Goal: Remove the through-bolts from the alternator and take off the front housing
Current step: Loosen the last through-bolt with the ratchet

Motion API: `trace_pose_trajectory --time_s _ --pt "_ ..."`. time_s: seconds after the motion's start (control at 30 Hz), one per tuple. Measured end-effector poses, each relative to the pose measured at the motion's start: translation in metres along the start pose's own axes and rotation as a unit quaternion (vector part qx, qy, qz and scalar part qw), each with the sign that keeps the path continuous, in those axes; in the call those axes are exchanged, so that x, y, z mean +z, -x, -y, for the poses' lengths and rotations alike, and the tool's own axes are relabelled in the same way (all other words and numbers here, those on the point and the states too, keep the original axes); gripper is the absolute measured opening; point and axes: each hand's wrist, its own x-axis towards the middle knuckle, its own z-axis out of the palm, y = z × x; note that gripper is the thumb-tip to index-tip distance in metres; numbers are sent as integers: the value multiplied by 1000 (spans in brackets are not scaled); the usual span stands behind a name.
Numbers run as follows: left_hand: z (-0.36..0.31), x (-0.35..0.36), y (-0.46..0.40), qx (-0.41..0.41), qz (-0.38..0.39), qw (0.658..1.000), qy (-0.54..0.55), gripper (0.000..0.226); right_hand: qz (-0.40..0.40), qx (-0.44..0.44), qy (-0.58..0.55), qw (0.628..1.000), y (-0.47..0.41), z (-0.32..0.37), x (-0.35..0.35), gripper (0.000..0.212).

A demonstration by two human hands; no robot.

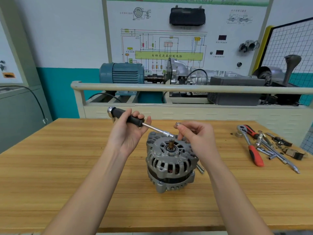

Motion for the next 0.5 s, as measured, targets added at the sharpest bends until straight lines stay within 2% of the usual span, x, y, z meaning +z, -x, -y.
trace_pose_trajectory --time_s 0.17,0.23,0.3,0.4,0.5 --pt "14 2 0 -6 -4 999 -48 9 12 75 -16 997 -4 -8 -13 15" --pt "21 7 -1 -7 0 998 -64 14 15 92 -8 996 -5 -12 -17 15" --pt "30 13 -3 -7 12 997 -81 18 -11 108 -7 994 -7 -20 -26 14" --pt "44 23 -7 -7 29 993 -110 11 -89 126 42 987 -9 -43 -47 17" --pt "60 32 -14 -11 43 991 -129 8 -125 194 116 966 -10 -78 -66 24"
